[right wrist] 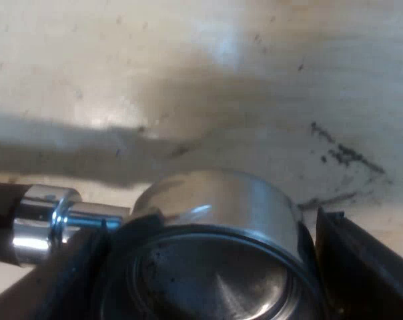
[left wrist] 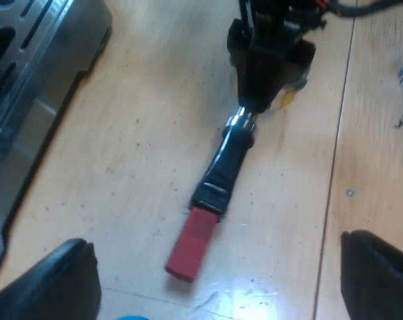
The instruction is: Put the handle in the coffee machine
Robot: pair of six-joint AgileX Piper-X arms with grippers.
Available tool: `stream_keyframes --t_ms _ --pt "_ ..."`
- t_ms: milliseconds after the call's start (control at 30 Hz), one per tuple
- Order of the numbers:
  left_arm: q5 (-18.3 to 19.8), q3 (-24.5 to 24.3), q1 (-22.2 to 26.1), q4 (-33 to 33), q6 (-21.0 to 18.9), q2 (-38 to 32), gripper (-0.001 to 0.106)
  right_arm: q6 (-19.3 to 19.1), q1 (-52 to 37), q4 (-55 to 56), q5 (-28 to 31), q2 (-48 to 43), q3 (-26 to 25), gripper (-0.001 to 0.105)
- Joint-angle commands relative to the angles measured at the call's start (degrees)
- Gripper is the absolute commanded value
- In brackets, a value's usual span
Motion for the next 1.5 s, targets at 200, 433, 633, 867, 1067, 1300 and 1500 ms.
stream_keyframes --t_ms 200,433,633,867,1067,1300,1500 --pt "5.77 -0.97 -0.24 1.21 2.71 0.33 0.076 -5.1 -1.69 0.62 -11.94 -4.66 -0.18 0.0" --pt "7.99 -1.27 -3.54 3.84 4.78 3.93 0.076 -7.44 -1.69 0.62 -16.75 -4.87 -1.74 0.0" --pt "-1.15 -1.27 -11.63 2.25 4.9 7.93 0.076 -7.7 -1.69 1.22 -17.05 -4.87 -4.45 0.0" --pt "-4.01 -1.27 -12.04 -1.61 2.98 12.0 0.076 -9.6 -1.69 5.34 -17.06 -4.87 -7.83 0.0" --pt "-4.01 -1.27 -12.04 -1.55 4.44 14.65 0.076 -10.91 -1.69 6.82 -17.06 -4.87 -9.6 0.0" --pt "-3.11 0.06 -12.04 -1.53 6.92 15.09 0.076 -11.16 -1.69 7.03 -18.25 -4.87 -11.74 0.0" --pt "-3.13 2.83 -12.04 -1.66 7.64 15.09 0.076 -11.16 -1.69 7.03 -21.3 -4.87 -11.86 0.0"
